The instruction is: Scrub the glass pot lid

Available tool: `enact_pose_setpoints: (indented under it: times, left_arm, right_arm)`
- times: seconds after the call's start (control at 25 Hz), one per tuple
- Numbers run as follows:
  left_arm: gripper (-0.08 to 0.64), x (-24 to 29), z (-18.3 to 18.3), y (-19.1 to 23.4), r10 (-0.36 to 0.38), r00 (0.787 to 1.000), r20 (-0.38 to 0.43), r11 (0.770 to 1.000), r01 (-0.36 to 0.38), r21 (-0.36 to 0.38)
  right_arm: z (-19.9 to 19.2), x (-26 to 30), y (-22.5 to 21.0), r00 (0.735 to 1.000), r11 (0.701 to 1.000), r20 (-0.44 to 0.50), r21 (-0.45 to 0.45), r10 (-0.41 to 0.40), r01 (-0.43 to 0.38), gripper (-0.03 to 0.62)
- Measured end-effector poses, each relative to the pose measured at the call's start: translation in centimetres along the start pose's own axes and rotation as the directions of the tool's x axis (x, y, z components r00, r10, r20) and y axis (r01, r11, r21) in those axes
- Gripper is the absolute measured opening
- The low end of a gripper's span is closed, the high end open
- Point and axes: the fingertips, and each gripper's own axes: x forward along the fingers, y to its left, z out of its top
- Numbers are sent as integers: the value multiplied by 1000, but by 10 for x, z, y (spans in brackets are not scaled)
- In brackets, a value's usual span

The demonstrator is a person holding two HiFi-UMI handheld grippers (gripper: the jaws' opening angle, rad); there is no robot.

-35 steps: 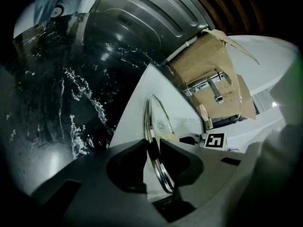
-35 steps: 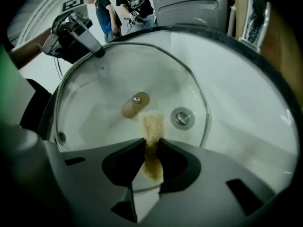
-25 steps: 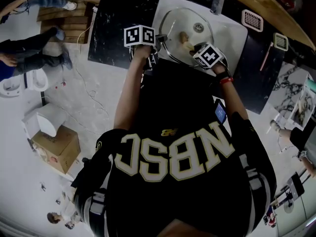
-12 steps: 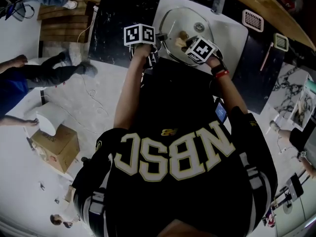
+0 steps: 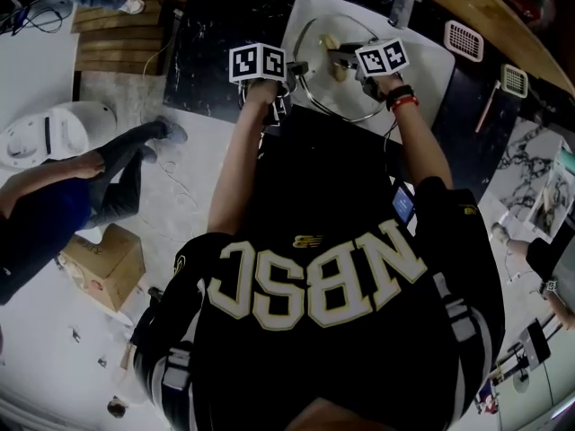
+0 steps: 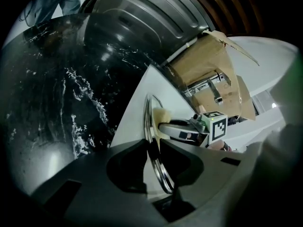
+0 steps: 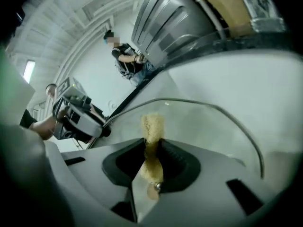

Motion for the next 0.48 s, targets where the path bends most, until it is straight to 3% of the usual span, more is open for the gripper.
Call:
enact_pose_setpoints:
  times: [0.12,0.24,0.48]
  left_arm:
    - [98,0,-1,0,2,1000,-2,1000,-2,-3]
    - [99,0,0,-1,2,1000,-4,1000,-2,-2]
    - [99,0,-1,-1,-3,1000,-8,1000,3,-2]
  right_arm:
    - [8,-2,-20,996,998,81,33,-48,46,92]
    - [7,-10,-44,986,990,87,2,-144,144,92]
    - [-30,-38,-84,933,930,-60,-126,-354,345,92]
